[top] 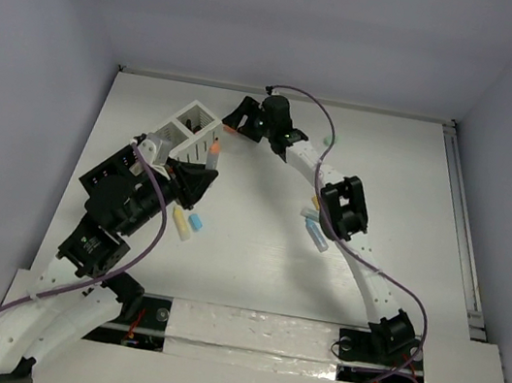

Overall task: Sort the stationery into containers
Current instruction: Close the pen cap on the pen.

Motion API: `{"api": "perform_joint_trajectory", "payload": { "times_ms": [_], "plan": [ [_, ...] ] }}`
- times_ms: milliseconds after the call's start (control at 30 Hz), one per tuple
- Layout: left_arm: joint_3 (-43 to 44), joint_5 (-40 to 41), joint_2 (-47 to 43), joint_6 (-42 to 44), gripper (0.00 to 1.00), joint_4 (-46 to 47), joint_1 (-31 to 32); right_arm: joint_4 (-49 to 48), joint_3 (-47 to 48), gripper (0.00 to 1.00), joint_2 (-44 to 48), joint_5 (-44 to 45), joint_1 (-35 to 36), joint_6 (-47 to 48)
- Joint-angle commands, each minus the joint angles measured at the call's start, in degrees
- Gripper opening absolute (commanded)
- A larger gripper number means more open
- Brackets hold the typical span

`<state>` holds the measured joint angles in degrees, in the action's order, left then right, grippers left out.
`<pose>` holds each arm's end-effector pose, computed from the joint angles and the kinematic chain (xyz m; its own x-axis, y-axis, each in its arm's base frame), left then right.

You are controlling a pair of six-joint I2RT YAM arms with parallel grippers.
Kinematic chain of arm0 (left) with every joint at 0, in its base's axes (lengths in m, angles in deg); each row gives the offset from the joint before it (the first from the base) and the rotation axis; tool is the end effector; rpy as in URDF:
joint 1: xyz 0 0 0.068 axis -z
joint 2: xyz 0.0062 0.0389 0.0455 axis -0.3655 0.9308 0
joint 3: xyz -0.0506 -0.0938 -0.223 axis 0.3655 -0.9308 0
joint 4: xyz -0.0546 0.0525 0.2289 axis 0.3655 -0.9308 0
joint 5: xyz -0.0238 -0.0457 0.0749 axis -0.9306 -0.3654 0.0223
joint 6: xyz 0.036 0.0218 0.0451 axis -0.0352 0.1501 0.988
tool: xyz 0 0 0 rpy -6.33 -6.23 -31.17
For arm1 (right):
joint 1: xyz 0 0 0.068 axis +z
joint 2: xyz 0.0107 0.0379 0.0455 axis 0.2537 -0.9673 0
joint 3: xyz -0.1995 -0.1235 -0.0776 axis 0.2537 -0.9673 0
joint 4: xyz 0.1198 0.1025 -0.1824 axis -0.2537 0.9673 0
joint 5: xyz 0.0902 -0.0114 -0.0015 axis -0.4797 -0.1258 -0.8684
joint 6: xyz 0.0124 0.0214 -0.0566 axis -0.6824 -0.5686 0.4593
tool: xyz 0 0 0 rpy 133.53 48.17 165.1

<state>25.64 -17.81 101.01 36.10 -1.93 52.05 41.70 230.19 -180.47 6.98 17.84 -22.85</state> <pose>0.1235 -0.0814 0.3482 -0.0222 -0.3214 -0.9467 0.6574 0.7087 -0.2561 0.4878 0.3256 0.1356 -0.7256 0.3278 -0.6051 -0.3082 0.6313 0.7117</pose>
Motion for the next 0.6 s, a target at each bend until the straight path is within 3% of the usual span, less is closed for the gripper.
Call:
{"api": "perform_joint_trajectory", "payload": {
  "times_ms": [0,167,300,567],
  "plan": [
    [0.17,-1.94,-1.16,0.34,0.0,3.32,-0.46,-2.93,4.14,0.79,-3.65,3.29,-0.19,-4.48],
    [0.0,-3.09,-1.25,0.16,0.0,3.77,-0.46,-3.63,1.54,0.77,-2.43,4.78,-0.19,-4.4],
    [0.08,-3.79,-1.16,0.25,0.0,4.03,-0.46,-7.23,-6.03,0.67,3.36,9.26,-0.19,-0.1],
    [0.0,-5.02,-1.08,0.52,0.0,4.12,-0.99,-12.06,-4.64,0.76,4.53,10.41,0.86,5.8]
  ]
}}
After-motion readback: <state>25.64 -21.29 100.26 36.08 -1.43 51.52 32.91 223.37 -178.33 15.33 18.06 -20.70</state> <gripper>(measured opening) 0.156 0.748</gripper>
